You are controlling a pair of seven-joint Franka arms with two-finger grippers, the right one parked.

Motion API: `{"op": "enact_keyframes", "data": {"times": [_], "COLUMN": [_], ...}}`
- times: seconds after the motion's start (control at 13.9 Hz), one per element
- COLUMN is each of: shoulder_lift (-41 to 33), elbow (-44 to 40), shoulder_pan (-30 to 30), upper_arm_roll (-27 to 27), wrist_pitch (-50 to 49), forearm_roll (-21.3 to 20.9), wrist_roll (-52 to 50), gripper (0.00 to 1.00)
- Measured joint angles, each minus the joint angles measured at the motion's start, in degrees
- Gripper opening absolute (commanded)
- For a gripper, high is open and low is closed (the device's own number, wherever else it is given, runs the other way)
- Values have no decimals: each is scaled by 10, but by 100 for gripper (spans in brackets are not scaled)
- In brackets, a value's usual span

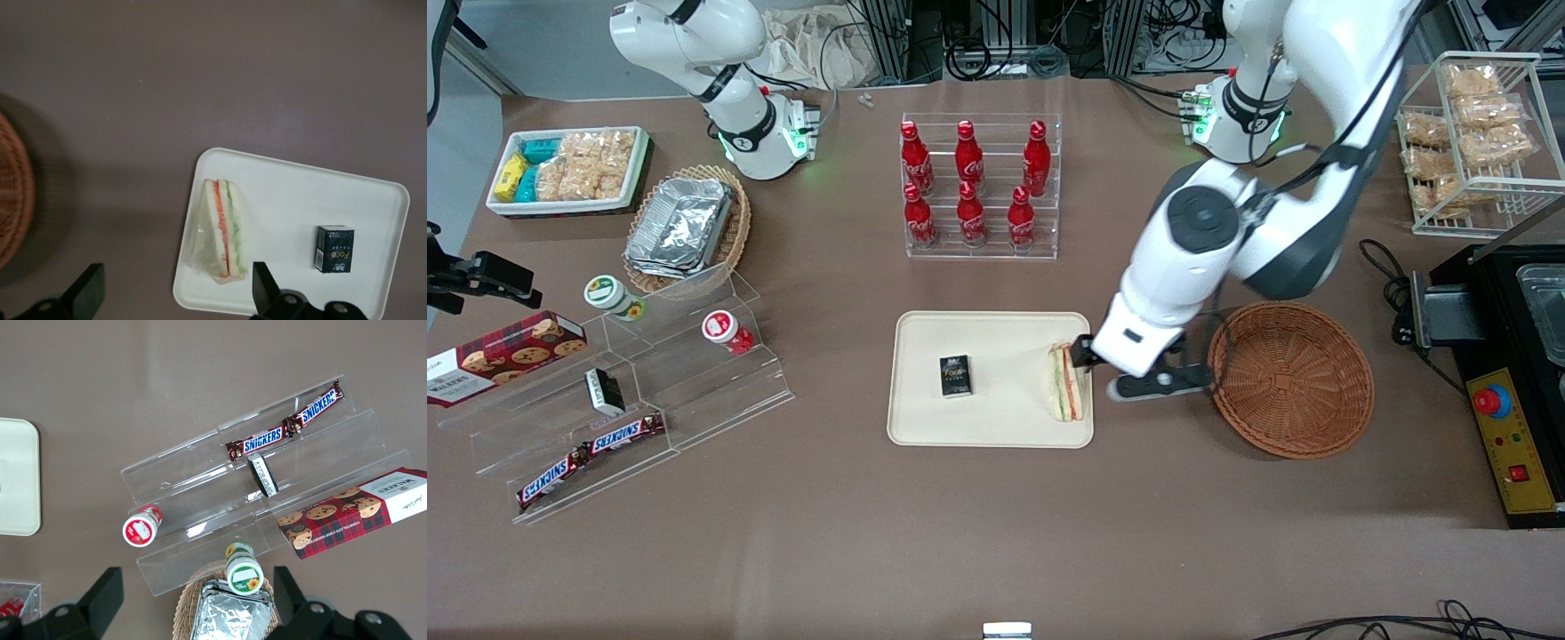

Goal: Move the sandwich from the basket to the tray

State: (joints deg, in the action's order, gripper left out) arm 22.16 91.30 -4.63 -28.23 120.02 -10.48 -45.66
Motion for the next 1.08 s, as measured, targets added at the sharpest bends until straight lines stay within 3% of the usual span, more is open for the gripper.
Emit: {"op": "enact_keyframes", "data": {"times": [0.29,0.58,1.08], "shoulder_lift": [-58,-94,-169], "elbow": [-24,-50,-48], "shoulder_pan": [61,114,113], "upper_arm_roll": [3,17,81], "wrist_pitch": [-120,-235,-317], "forearm_roll": [71,80,88], "wrist_roll": [112,204,236], "gripper": [99,99,99]}}
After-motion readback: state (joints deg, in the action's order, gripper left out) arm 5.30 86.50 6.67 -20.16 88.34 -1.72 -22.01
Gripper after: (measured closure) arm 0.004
